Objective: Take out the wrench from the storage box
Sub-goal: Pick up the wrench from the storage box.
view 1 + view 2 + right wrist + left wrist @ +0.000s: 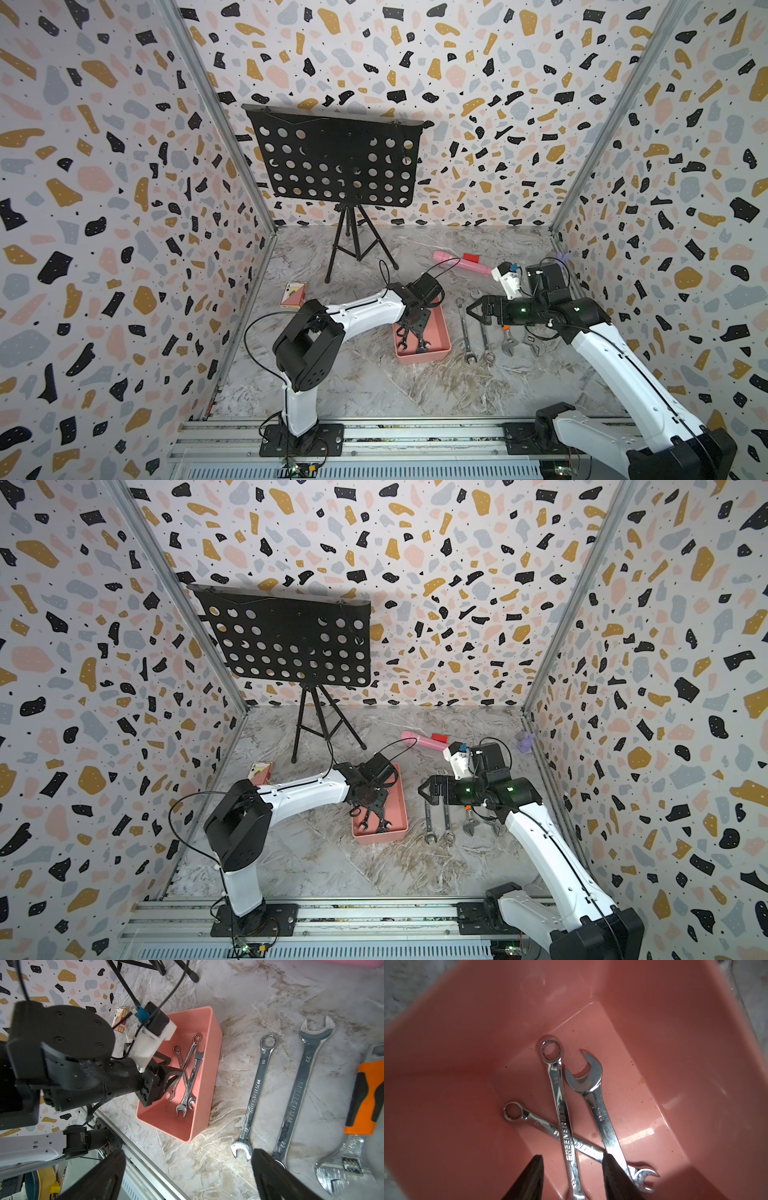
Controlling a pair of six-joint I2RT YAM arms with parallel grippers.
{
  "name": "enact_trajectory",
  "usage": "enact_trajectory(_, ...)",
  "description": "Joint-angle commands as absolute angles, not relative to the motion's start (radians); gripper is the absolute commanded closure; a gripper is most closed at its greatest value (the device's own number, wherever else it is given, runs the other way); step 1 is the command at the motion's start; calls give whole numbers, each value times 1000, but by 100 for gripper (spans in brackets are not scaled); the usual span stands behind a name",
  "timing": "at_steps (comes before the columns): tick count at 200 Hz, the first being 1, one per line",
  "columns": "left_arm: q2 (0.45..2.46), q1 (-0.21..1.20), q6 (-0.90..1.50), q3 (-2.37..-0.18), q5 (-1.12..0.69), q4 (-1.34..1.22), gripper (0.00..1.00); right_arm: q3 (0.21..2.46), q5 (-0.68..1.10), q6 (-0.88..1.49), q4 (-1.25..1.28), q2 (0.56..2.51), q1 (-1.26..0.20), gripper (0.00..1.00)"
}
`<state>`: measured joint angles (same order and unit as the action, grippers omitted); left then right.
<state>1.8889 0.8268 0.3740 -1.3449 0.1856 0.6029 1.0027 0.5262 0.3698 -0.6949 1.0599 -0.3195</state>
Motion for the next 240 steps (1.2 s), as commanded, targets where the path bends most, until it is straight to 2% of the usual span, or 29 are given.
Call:
enact_trajectory(1, 1925, 818, 355, -1380, 204, 608, 56, 998, 518, 365, -686, 1045, -325, 0)
enact_trajectory(21, 1950, 808, 354, -1382, 201, 607, 63, 988, 520, 367, -680, 1042, -325, 0)
enact_trajectory(172, 2060, 769, 333, -1393, 93, 602, 70, 951, 538, 377, -644, 1051, -325, 0)
enact_trajectory(240, 2016, 768, 325, -1388, 87, 615, 93, 945, 543, 393, -623, 1057, -325, 0)
